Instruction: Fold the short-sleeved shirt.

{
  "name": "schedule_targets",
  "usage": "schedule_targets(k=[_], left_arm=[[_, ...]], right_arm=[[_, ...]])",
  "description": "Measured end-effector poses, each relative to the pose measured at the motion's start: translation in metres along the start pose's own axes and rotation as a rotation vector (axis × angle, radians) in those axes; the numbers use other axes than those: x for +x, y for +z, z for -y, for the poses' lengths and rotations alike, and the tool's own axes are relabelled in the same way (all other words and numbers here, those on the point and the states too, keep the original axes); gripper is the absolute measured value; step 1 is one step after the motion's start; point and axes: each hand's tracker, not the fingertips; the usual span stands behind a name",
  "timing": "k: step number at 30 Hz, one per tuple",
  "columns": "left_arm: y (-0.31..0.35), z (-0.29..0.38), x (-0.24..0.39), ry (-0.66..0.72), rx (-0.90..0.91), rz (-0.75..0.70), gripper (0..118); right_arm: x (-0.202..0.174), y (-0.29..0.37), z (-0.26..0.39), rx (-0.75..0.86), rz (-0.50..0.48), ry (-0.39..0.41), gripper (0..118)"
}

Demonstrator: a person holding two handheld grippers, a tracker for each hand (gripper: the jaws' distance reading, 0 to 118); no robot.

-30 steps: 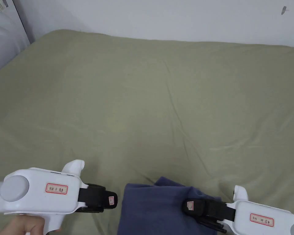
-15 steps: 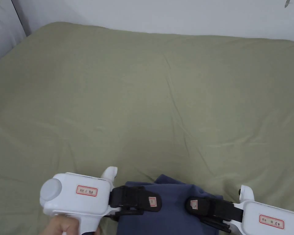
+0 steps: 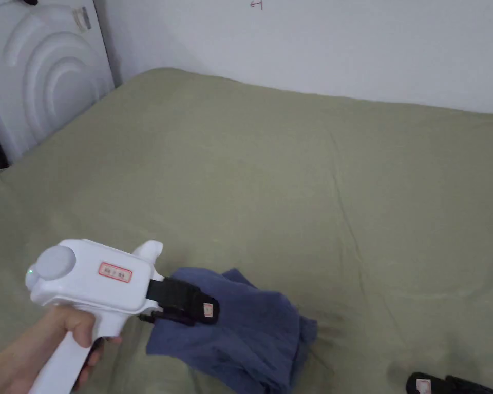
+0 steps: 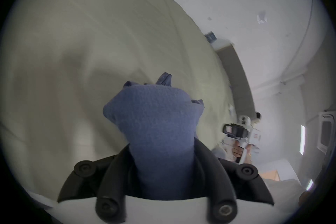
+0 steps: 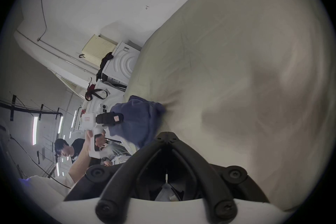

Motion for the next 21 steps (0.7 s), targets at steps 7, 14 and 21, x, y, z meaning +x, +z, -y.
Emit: schedule_targets(k=[7, 14, 21], left_arm=[[0.077, -0.06, -0.088, 0.086, 0.021, -0.175, 23], [0.075, -0.059, -0.072, 0.054, 0.018, -0.208, 56], [0.116, -0.04, -0.047, 0.094, 0.21, -0.364, 118]], right_arm=[[-0.001, 0.004, -0.017, 0.043, 0.038, 0.022, 2], [-0.002, 0.004, -0.026, 0.049, 0.079, 0.036, 2], [-0.01, 0.018, -0.033, 0.064, 0.07, 0.076, 2]])
